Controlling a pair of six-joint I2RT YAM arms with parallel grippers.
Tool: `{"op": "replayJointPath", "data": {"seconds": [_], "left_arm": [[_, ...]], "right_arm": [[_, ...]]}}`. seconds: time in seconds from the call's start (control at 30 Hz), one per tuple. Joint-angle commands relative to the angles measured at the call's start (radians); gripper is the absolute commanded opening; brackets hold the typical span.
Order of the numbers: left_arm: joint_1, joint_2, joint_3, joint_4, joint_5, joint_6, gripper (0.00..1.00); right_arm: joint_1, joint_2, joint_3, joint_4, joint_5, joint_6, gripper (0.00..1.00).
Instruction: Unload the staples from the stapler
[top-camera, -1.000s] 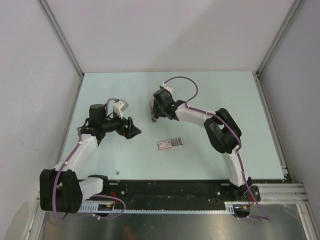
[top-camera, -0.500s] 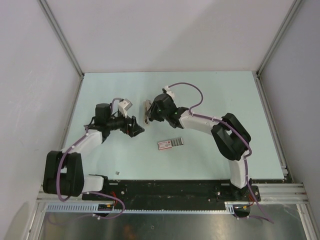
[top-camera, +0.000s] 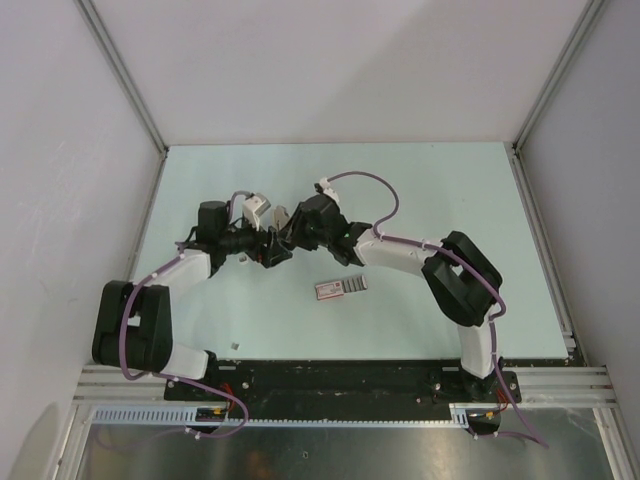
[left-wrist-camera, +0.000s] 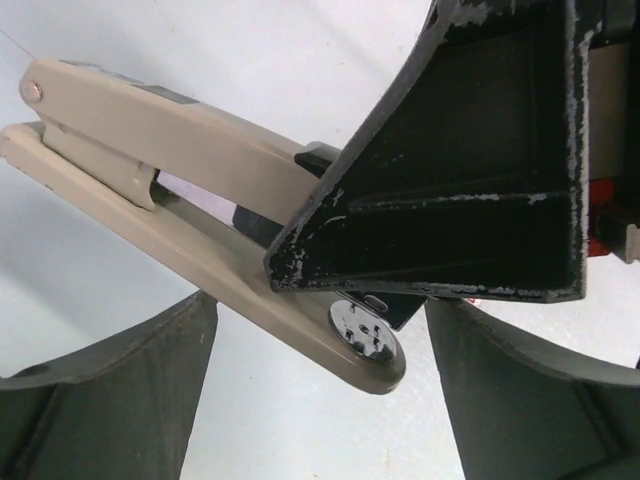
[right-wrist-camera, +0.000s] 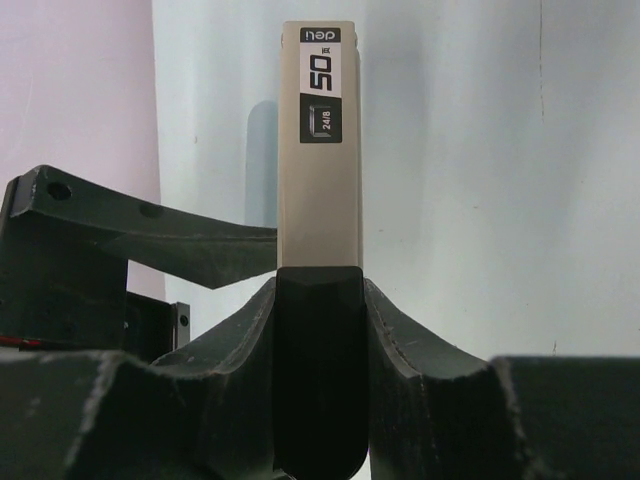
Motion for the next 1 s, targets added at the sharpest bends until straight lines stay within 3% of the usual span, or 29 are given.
{"op": "replayJointPath", "data": {"seconds": [0.0,0.17,0.4,0.63,0.83,0.97], "left_arm": [[-0.007,-0.003,0.039,0.052,-0.004,0.013,0.85],[-0.009,-0.046,0.018,0.049,-0.006,0.076,0.64],[-0.010,-0.076,-0.003,0.009,0.013,0.139,0.46],[-0.018,-0.092,-0.013,0.004,-0.007,0.166,0.15],[-0.021,-0.123,-0.023,0.002,-0.062,0.207,0.02],[-0.022,-0.142,-0.033,0.002,-0.097,0.240,0.00]], "right_arm": [[0.007,-0.106,-0.008,0.114,-0.030,0.030,0.00],[0.006,-0.131,-0.040,0.135,-0.041,0.031,0.00],[0.006,-0.143,-0.062,0.169,-0.047,0.037,0.00],[0.015,-0.165,-0.077,0.180,-0.072,0.005,0.00],[0.029,-0.204,-0.118,0.169,-0.060,-0.075,0.00],[0.038,-0.225,-0.172,0.181,-0.064,-0.129,0.00]]}}
